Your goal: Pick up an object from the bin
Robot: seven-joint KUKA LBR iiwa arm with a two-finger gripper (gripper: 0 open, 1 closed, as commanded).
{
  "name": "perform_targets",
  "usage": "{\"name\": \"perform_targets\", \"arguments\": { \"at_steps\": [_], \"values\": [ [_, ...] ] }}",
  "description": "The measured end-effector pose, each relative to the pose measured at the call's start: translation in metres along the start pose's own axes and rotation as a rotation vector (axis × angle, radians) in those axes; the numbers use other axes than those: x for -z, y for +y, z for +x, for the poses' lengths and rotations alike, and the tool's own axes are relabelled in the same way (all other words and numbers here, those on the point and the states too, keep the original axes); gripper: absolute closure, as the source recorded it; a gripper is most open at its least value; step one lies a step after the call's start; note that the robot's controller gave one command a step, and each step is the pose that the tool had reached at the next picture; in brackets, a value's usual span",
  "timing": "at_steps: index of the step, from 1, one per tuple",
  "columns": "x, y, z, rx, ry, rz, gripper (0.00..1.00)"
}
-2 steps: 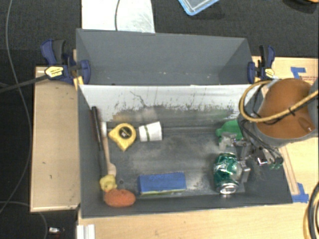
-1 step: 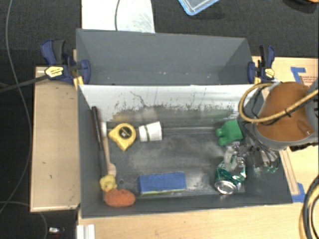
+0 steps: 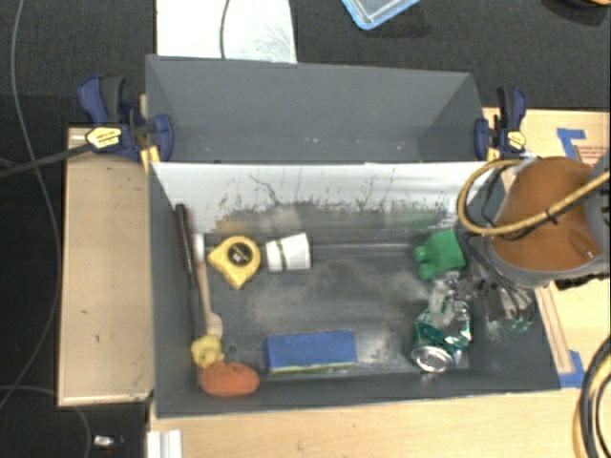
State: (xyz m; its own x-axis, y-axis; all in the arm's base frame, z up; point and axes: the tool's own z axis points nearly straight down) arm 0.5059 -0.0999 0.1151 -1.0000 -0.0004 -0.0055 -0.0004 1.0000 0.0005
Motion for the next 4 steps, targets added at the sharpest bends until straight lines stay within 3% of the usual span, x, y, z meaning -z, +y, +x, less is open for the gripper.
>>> {"name": "perform_targets", "arguments": {
  "at_steps": [1, 2, 4],
  "values": [
    [-0.006, -0.001, 0.008, -0.048, 0.0, 0.0, 1.0],
    [-0.02, -0.008, 0.018, -0.165, -0.001, 0.0, 0.0],
    [-0.031, -0.02, 0.019, -0.232, -0.001, -0.002, 0.0]
  ]
}}
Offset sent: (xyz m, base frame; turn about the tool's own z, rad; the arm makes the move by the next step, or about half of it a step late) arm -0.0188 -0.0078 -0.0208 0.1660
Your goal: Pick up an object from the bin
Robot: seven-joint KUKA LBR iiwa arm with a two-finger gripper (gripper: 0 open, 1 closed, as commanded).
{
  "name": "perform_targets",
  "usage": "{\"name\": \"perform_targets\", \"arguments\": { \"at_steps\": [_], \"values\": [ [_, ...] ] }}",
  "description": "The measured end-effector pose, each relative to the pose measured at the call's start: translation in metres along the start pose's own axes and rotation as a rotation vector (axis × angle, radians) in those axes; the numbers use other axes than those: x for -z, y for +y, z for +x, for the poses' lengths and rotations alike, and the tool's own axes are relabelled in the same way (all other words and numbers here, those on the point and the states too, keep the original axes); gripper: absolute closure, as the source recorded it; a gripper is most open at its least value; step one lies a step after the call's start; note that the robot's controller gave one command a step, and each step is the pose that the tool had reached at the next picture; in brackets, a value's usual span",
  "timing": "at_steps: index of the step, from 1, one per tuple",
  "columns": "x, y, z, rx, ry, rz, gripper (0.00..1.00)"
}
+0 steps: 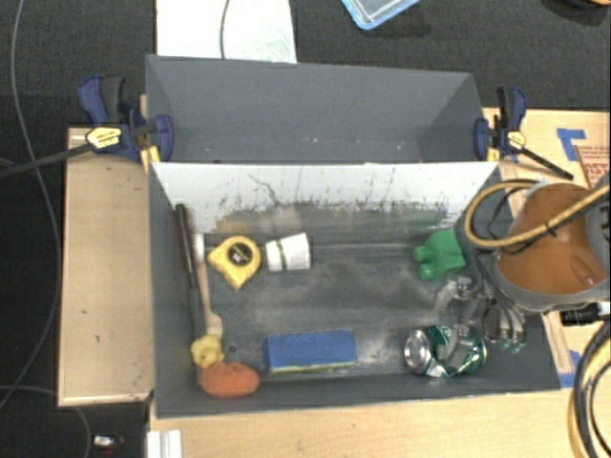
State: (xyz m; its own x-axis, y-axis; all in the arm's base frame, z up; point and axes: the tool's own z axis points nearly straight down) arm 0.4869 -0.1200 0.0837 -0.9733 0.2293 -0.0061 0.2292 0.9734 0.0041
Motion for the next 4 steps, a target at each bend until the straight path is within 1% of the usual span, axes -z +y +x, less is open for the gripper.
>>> {"name": "perform_targets", "arguments": {
  "at_steps": [1, 2, 3, 4],
  "values": [
    [-0.01, 0.001, 0.0, -0.084, -0.003, 0.001, 0.0],
    [-0.01, -0.005, 0.0, 0.147, -0.008, -0.011, 0.0],
    [-0.011, 0.006, 0.006, 0.123, -0.01, -0.001, 0.0],
    [-0.01, 0.001, -0.001, 0.252, -0.027, -0.012, 1.0]
  ]
}}
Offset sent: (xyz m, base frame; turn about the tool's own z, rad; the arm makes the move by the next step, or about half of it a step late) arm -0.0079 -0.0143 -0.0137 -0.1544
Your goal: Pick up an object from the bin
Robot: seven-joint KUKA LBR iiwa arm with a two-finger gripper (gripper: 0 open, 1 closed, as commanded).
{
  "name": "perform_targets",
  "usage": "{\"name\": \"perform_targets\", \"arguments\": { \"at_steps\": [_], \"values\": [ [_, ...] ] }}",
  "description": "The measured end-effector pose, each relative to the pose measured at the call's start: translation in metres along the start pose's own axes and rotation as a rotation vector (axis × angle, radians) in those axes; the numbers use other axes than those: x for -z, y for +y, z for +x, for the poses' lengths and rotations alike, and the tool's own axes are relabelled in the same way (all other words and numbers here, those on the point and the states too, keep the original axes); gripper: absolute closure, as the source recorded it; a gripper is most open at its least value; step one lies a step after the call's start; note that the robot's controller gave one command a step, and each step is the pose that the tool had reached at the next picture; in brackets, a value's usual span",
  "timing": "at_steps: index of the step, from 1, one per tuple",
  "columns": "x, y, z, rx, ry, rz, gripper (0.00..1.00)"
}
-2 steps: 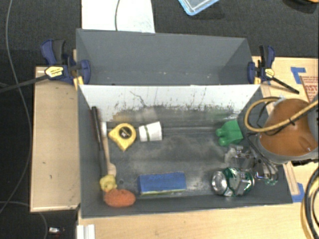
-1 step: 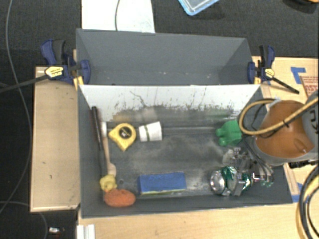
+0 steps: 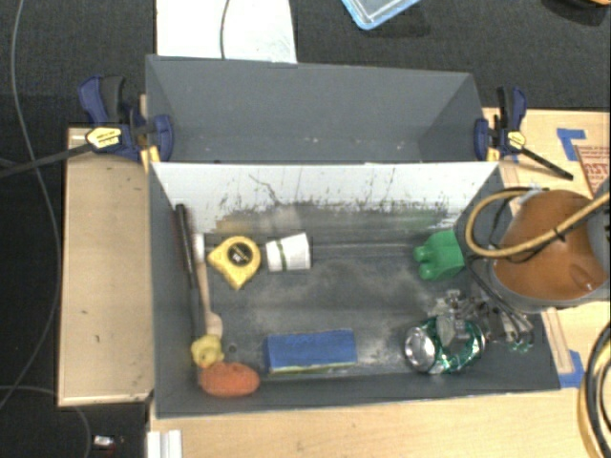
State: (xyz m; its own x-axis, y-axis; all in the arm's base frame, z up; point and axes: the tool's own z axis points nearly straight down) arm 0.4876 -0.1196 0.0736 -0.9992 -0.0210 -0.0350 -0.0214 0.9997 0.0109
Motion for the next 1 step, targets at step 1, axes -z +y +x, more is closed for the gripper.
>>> {"name": "perform_targets", "arguments": {
  "at_steps": [1],
  "values": [
    [-0.0018, -0.0008, 0.0037, 0.001, 0.009, 0.001, 0.0]
  ]
}}
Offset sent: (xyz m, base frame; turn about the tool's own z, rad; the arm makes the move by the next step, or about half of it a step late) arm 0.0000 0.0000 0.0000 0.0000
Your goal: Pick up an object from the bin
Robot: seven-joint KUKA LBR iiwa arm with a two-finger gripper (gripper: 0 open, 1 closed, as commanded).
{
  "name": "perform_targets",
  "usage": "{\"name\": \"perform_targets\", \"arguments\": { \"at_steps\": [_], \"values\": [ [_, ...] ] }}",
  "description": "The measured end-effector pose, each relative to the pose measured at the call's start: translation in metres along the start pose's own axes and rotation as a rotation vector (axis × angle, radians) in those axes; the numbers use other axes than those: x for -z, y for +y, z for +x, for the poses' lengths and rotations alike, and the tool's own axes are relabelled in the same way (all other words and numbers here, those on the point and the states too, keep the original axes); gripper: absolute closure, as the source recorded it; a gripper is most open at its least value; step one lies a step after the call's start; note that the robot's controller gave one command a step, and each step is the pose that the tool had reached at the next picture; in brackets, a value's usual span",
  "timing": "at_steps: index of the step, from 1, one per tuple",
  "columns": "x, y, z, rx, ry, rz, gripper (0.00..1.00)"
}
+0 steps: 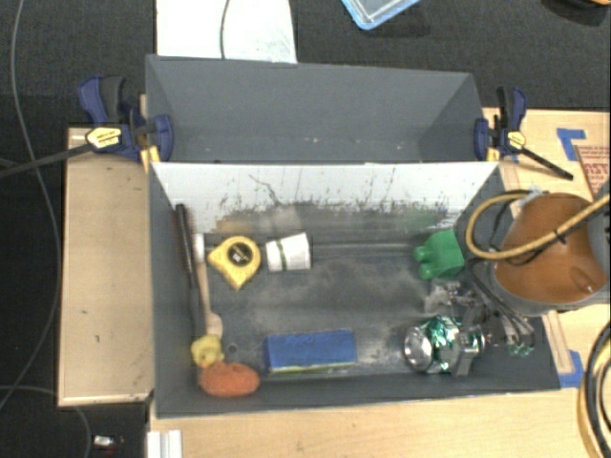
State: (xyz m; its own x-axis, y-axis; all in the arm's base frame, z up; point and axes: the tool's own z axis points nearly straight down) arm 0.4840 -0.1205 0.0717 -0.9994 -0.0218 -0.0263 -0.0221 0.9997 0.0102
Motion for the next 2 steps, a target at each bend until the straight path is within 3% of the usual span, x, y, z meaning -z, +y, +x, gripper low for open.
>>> {"name": "perform_targets", "arguments": {
  "at_steps": [1, 2],
  "values": [
    [0.0013, 0.0008, -0.0027, 0.002, -0.007, -0.001, 1.0],
    [0.0013, 0.0005, -0.0029, 0.002, -0.007, 0.0, 1.0]
  ]
}}
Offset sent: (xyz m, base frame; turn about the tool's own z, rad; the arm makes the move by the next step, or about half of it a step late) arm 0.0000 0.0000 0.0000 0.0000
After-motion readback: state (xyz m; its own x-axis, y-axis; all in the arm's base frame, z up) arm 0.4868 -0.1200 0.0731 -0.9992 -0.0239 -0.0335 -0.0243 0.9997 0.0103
